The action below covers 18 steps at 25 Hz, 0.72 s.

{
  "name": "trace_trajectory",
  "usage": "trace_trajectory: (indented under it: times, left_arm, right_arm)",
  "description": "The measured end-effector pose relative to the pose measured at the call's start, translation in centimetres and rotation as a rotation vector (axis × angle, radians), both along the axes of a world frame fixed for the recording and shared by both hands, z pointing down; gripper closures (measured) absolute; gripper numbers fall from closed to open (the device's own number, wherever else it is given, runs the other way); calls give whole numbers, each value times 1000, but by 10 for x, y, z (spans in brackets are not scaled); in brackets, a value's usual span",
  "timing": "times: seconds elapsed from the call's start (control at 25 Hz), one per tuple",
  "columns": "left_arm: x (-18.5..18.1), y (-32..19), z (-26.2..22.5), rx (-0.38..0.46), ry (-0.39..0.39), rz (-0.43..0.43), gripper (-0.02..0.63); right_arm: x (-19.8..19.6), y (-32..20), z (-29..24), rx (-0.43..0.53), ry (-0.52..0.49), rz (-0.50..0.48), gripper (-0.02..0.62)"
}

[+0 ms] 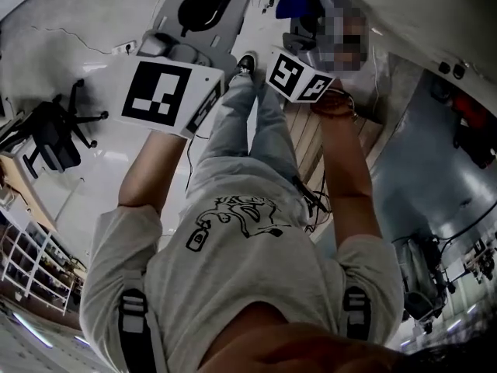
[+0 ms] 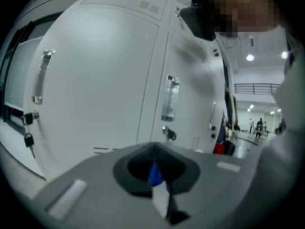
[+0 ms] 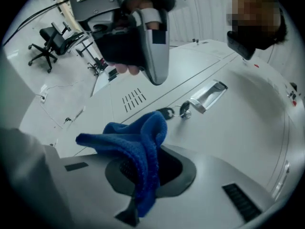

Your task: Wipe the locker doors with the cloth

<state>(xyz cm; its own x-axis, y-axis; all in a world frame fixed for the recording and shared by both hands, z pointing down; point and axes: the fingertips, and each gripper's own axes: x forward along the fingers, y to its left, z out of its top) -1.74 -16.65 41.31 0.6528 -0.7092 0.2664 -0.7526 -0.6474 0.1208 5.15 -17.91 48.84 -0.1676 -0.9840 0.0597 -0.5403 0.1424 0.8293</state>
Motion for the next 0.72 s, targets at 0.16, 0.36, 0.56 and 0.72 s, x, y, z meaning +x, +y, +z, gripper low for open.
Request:
trace_trajectory:
  times: [0.16,0.36,0.56,0.72]
  left_arm:
    - [-3,1,9,-12,0,-6,604]
    - [-1,14,-28,17,44,12,604]
    - [1,18,-86,92,96,24,604]
    - [6,18,-141,163,116,31,604]
  right_arm:
    - [-1,0,16,-33,54,-2,566]
    - [23,15,-13,-63,114,47,565]
    - [33,18,-89,25,151,67,565]
    - [41,20,-170,120,136,78,565]
